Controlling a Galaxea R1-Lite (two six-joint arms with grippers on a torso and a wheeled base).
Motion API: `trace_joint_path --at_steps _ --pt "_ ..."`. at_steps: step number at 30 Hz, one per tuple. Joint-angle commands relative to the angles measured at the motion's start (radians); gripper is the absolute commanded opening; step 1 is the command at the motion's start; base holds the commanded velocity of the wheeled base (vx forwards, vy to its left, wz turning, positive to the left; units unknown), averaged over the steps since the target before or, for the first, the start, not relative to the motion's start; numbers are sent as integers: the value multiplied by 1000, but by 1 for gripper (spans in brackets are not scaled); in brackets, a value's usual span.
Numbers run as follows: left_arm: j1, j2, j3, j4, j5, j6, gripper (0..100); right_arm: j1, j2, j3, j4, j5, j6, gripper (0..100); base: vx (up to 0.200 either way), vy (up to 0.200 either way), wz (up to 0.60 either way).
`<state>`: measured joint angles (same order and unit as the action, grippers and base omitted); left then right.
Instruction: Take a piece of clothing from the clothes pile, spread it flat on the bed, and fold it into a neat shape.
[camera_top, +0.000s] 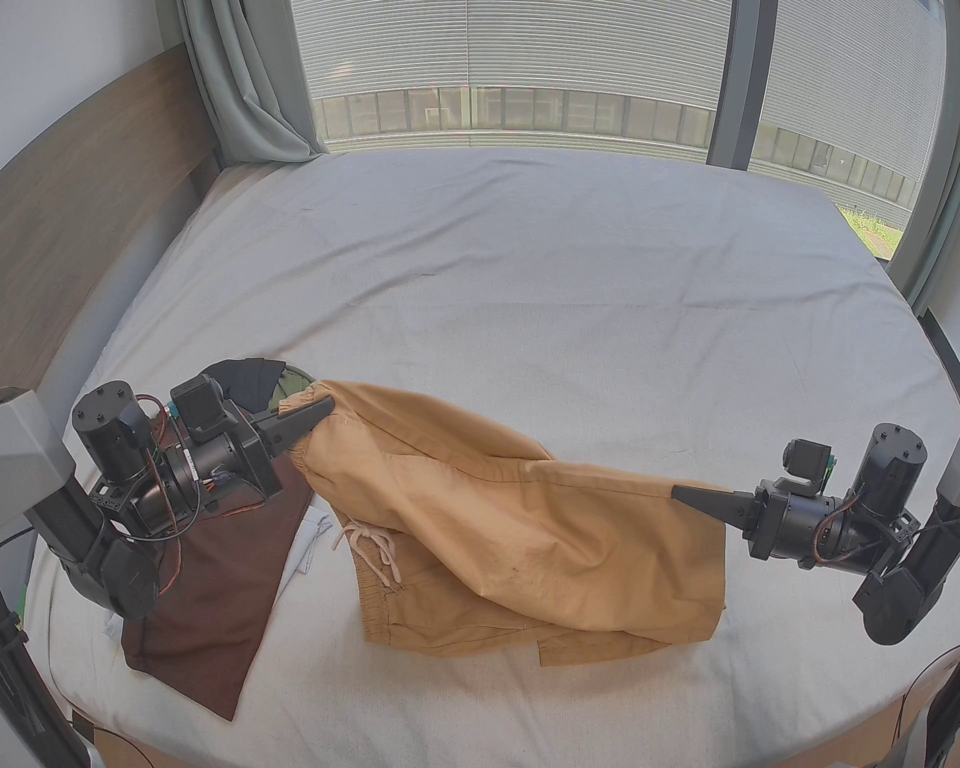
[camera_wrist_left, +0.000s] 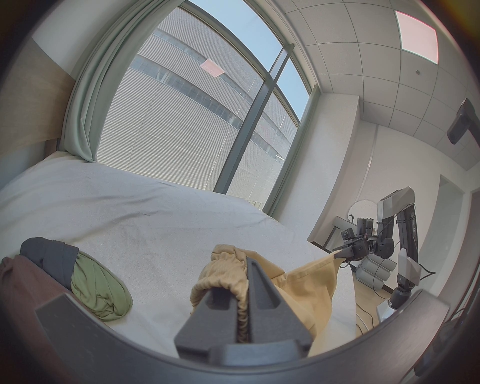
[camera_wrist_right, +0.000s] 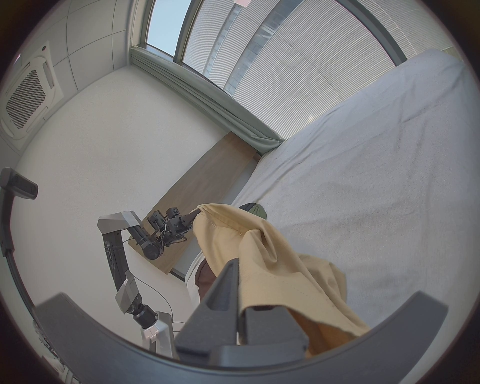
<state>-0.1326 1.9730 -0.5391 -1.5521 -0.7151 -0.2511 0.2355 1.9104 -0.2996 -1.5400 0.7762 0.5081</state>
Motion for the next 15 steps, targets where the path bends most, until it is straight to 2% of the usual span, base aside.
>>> trace_joint_path --at_steps 1,15 --pt "1 -2 -5 0 0 3 0 7 -13 -3 -2 -9 0 0 0 0 0" --pt "5 0 -7 0 0 6 0 11 -39 -29 -2 -12 4 0 0 0 0"
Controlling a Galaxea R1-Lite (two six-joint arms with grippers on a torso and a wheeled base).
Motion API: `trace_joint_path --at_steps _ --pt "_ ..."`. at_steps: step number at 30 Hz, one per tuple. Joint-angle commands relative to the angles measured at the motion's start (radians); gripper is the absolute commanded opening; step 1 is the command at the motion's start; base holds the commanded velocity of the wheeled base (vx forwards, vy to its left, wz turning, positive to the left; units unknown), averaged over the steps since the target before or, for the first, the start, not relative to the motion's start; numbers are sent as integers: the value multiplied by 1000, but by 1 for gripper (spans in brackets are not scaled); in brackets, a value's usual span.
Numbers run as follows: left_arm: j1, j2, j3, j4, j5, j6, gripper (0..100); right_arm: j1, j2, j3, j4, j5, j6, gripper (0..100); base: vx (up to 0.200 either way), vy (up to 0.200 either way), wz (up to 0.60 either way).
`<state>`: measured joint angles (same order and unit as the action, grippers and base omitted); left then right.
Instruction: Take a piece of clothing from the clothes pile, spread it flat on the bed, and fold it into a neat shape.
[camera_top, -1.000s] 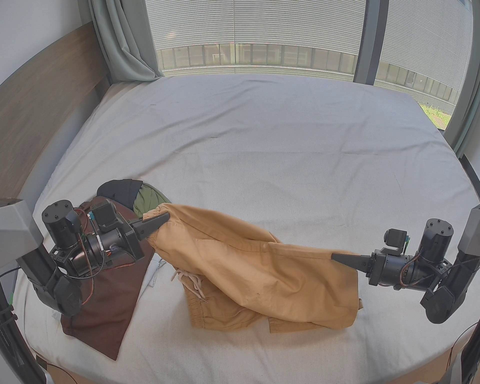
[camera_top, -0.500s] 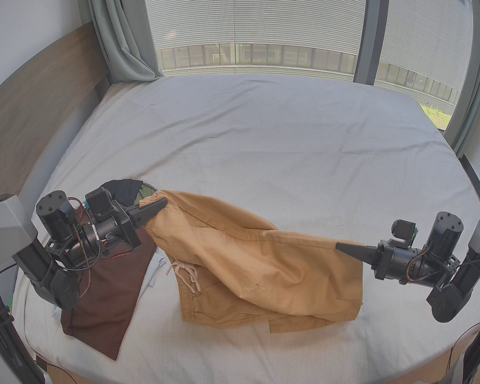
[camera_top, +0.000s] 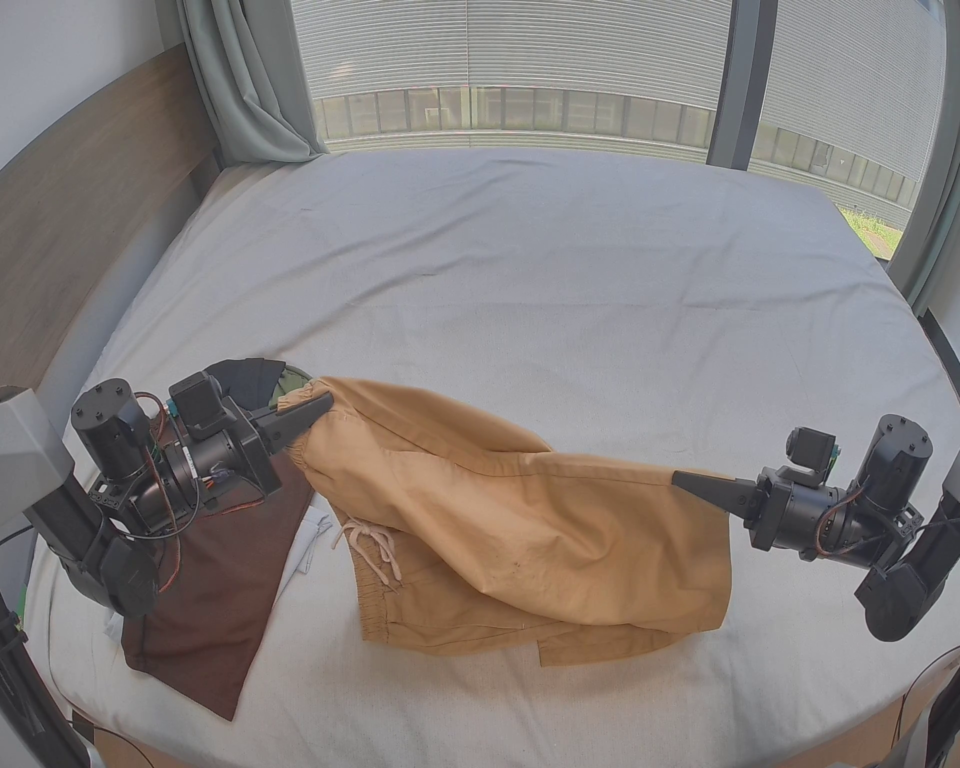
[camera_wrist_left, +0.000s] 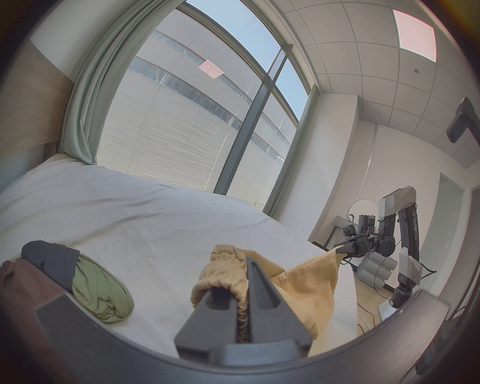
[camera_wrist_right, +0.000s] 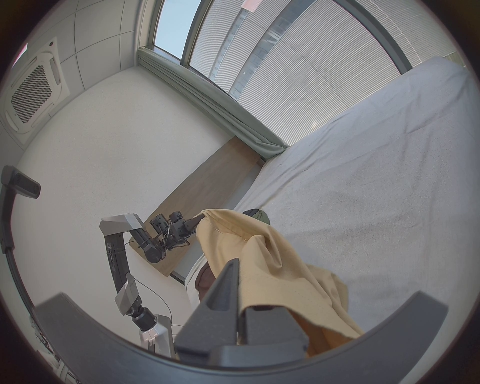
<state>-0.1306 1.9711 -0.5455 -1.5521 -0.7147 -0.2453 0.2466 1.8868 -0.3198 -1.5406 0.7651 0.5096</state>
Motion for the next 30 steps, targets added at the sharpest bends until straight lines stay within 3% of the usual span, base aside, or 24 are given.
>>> trace_joint_path --at_steps 1,16,23,30 --pt "8 2 -1 0 0 0 0 0 -18 -12 -1 -3 7 0 0 0 0" --pt "43 0 -24 0 1 -3 0 -15 -51 -44 -1 -4 53 0 0 0 0" --pt "43 2 -22 0 0 -2 0 -18 -54 -70 -3 -49 81 0 0 0 0" --pt "36 2 -21 0 0 0 0 -23 -69 -81 -3 -50 83 0 0 0 0"
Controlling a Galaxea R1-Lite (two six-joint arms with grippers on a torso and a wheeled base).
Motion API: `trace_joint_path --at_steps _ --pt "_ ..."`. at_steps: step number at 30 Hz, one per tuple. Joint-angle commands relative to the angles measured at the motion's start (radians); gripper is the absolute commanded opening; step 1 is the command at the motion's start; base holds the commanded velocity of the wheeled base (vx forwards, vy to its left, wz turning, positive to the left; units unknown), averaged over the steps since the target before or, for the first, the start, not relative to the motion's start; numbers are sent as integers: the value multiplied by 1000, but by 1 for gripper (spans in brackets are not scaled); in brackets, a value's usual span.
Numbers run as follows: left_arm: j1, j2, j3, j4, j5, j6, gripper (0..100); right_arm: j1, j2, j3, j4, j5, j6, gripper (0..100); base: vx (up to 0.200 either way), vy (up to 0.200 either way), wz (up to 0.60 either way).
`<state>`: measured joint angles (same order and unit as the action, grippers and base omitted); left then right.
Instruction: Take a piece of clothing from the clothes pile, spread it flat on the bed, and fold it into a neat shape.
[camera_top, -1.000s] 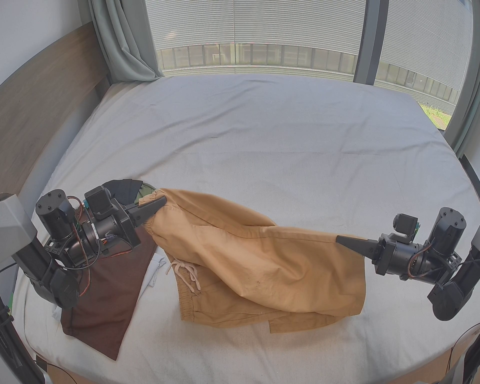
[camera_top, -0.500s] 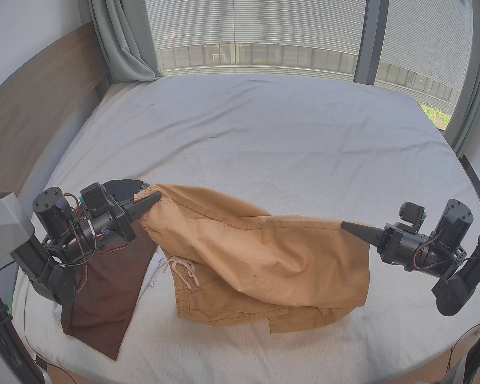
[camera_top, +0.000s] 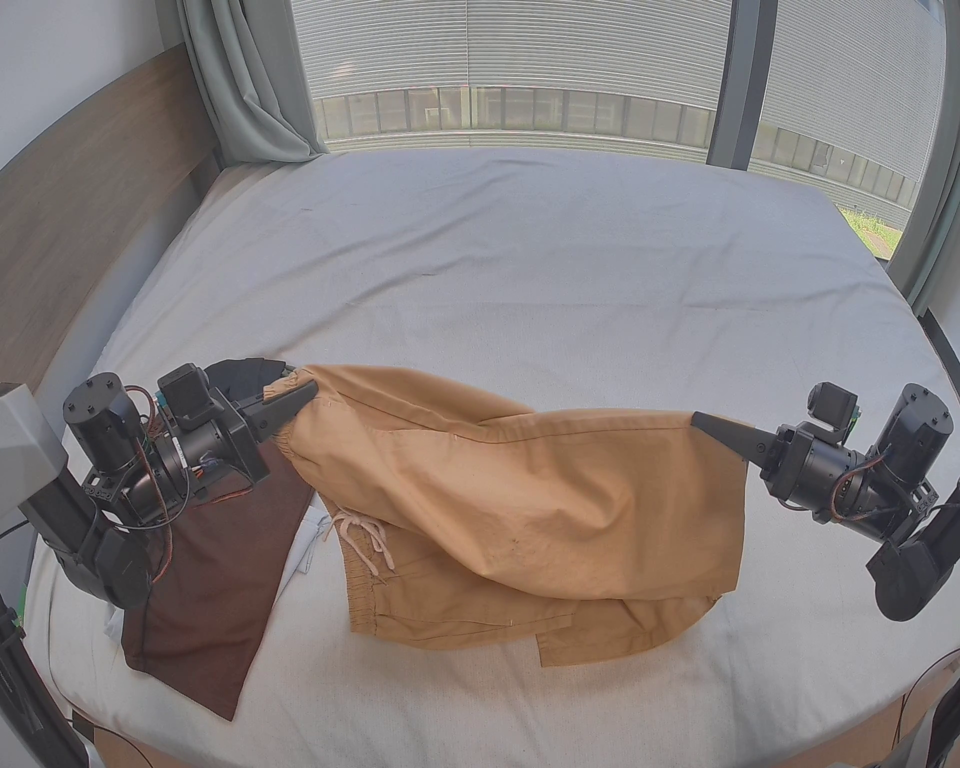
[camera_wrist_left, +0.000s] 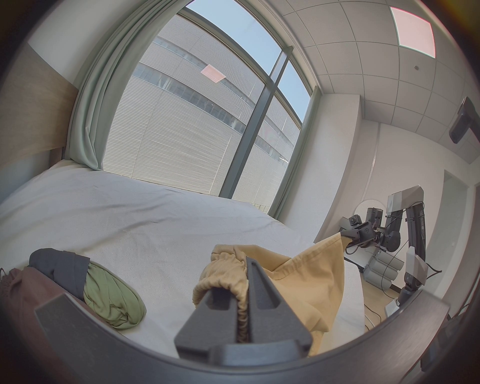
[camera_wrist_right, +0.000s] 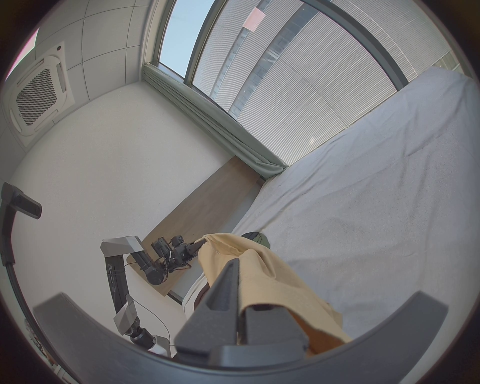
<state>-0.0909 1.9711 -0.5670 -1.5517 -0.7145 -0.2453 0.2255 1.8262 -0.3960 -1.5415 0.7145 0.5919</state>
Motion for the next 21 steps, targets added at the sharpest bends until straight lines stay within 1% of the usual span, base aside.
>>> trace_joint_path --at_steps 1,5,12,18,20,21 --pt "-4 2 1 -1 0 0 0 -2 -13 -9 0 0 0 0 0 0 0" --pt "-4 5 -1 -1 0 1 0 -3 -18 -17 0 0 2 0 0 0 0" --pt "-13 3 10 -1 1 -8 0 -29 -18 -32 0 -1 2 0 0 0 0" --pt "-21 11 12 -1 1 -11 0 -48 -18 -46 -2 -1 20 0 0 0 0" --pt "-24 11 12 -1 1 -17 0 -54 -18 -46 -2 -1 20 0 0 0 0" --pt "-23 8 12 -1 3 -38 0 -57 -18 -47 -2 -1 20 0 0 0 0"
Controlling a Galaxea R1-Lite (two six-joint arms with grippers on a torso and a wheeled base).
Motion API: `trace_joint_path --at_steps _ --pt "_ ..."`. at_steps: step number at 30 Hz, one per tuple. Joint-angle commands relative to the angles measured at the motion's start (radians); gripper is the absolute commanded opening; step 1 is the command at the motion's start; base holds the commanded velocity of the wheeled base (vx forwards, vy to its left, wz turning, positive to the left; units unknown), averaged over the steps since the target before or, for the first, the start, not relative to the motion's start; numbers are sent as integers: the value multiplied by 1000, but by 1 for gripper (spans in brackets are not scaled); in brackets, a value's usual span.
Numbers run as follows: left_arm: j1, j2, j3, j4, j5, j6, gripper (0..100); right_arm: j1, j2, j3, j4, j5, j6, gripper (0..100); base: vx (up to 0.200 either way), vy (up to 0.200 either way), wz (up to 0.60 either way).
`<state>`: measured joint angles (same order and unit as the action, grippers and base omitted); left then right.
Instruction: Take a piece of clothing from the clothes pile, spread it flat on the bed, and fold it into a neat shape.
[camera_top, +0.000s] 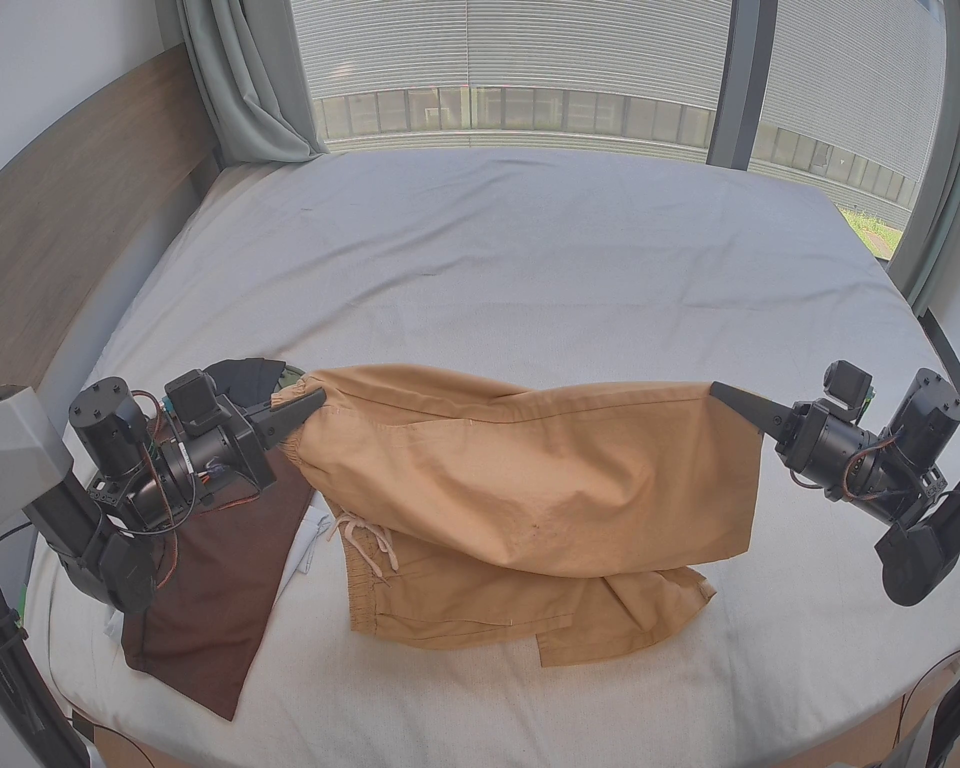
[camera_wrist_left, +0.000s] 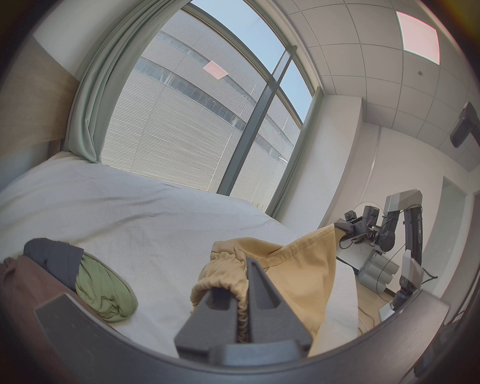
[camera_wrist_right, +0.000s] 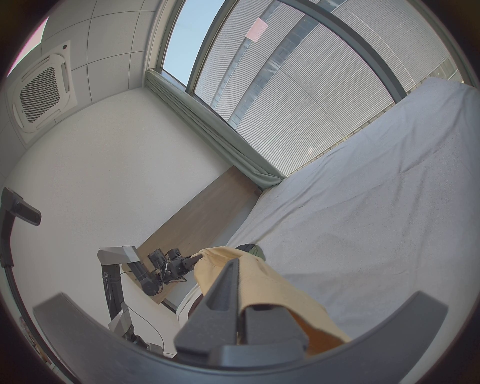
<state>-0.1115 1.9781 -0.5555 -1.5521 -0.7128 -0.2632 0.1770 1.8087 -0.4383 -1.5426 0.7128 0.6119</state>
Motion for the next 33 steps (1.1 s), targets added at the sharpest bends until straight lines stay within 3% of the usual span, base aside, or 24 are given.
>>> trace_joint_path --at_steps 1,7,33 --pt "-2 1 0 0 3 -34 0 -14 0 -7 -1 1 0 0 0 0 0" --pt "-5 5 -1 0 49 -62 0 -28 1 -20 -1 1 2 0 0 0 0" --pt "4 8 -11 0 50 -99 0 -123 21 -63 -1 2 29 0 0 0 0"
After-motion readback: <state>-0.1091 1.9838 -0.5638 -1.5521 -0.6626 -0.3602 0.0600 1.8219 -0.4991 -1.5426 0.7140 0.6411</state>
